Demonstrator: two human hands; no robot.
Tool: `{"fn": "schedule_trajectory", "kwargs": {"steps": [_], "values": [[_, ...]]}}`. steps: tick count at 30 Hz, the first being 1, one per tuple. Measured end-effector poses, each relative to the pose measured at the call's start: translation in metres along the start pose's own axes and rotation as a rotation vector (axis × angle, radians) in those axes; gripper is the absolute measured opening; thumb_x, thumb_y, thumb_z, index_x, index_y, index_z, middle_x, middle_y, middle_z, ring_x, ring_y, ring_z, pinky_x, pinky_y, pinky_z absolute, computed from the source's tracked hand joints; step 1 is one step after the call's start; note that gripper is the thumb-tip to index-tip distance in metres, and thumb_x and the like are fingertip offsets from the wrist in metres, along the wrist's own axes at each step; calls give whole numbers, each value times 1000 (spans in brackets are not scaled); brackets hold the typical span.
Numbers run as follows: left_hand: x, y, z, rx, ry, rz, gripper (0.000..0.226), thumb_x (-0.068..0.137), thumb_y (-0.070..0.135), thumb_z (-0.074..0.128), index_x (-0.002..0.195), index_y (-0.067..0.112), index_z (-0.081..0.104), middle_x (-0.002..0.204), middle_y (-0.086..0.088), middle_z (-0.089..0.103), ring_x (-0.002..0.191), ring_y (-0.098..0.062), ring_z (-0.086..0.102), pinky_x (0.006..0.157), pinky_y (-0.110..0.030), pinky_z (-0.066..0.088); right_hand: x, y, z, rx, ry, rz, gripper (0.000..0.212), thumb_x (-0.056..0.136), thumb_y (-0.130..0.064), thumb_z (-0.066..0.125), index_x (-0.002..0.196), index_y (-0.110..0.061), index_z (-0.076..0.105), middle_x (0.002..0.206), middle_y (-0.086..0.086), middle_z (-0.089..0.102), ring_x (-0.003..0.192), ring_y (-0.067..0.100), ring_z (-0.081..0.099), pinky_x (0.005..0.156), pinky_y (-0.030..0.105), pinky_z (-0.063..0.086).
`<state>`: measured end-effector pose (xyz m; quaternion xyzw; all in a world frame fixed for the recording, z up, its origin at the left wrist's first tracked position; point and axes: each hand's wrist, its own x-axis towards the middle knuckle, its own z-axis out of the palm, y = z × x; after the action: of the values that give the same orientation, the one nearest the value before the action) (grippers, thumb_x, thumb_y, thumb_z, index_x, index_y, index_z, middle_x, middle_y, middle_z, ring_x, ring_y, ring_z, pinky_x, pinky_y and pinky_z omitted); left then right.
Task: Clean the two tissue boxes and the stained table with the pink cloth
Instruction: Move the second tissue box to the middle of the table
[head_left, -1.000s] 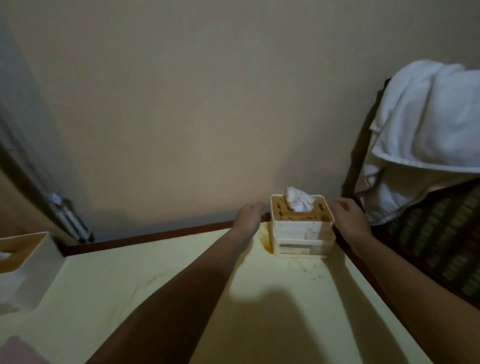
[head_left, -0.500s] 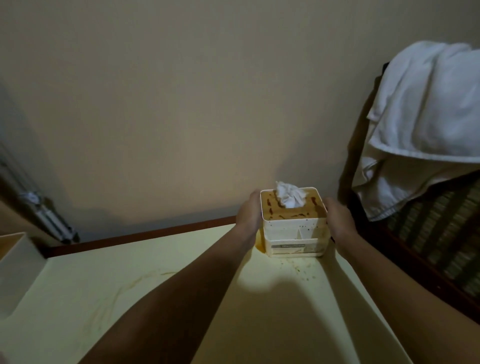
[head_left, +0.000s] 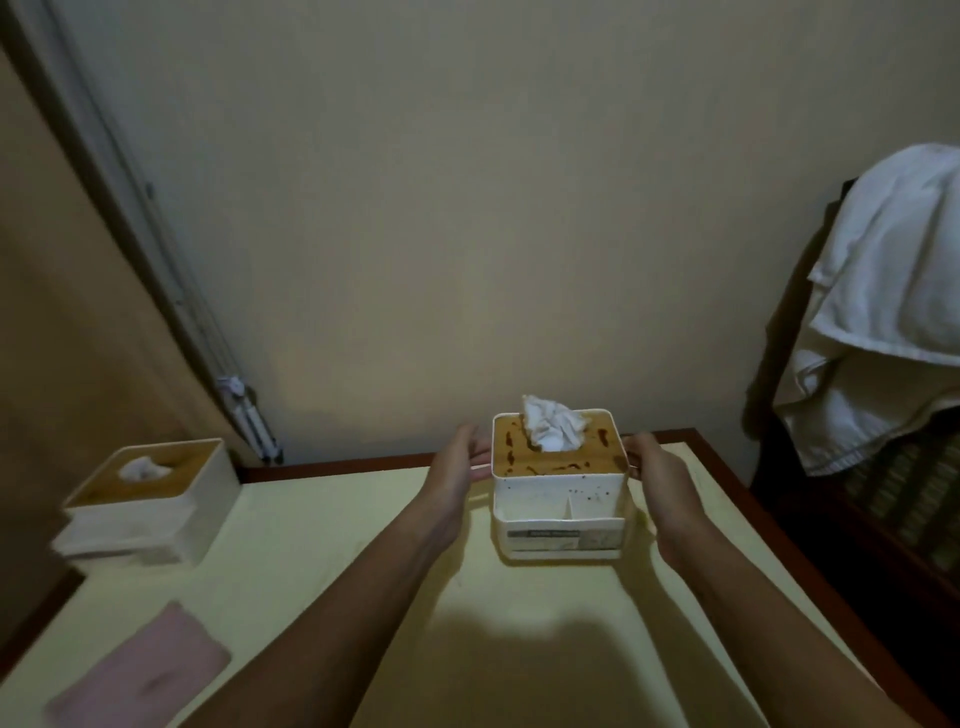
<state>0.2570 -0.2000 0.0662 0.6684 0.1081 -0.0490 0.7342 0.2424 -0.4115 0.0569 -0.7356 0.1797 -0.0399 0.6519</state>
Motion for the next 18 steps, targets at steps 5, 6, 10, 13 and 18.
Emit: {"fn": "schedule_trajectory", "kwargs": {"steps": [5, 6, 10, 13, 18], "values": [[-37, 1, -82, -35, 70, 15, 44, 103, 38, 37, 93, 12, 71, 93, -3, 72, 83, -15, 64, 75, -30, 46, -50, -2, 59, 2, -118, 54, 37, 96, -34, 47, 97, -10, 75, 98, 5, 75, 84, 16, 65, 71, 30, 43], [-45, -1, -95, -35, 74, 9, 42, 102, 39, 39, 95, 13, 70, 95, -3, 71, 84, -16, 63, 76, -30, 46, -60, 1, 69, 7, -137, 65, 36, 96, -33, 47, 96, -11, 75, 98, 4, 75, 84, 15, 65, 69, 29, 41], [-65, -13, -137, -60, 111, -58, 39, 100, 43, 43, 106, 14, 68, 110, -6, 68, 96, -21, 64, 86, -35, 46, -90, 9, 99, -19, -157, 89, 35, 97, -33, 46, 101, -11, 74, 98, 4, 72, 90, 16, 64, 74, 35, 41], [-71, -21, -161, -96, 130, -69, 43, 100, 44, 43, 115, 11, 66, 117, -7, 68, 105, -24, 62, 97, -39, 45, -106, 11, 114, -44, -204, 75, 38, 102, -28, 41, 113, -4, 68, 85, 0, 62, 85, 11, 60, 70, 34, 39], [-78, -26, -185, -101, 121, -118, 45, 102, 45, 39, 130, 15, 57, 124, -4, 63, 109, -22, 59, 93, -37, 40, -125, 15, 128, -29, -261, 52, 33, 103, -23, 41, 106, -6, 69, 84, -8, 62, 80, 7, 55, 67, 24, 40]]}}
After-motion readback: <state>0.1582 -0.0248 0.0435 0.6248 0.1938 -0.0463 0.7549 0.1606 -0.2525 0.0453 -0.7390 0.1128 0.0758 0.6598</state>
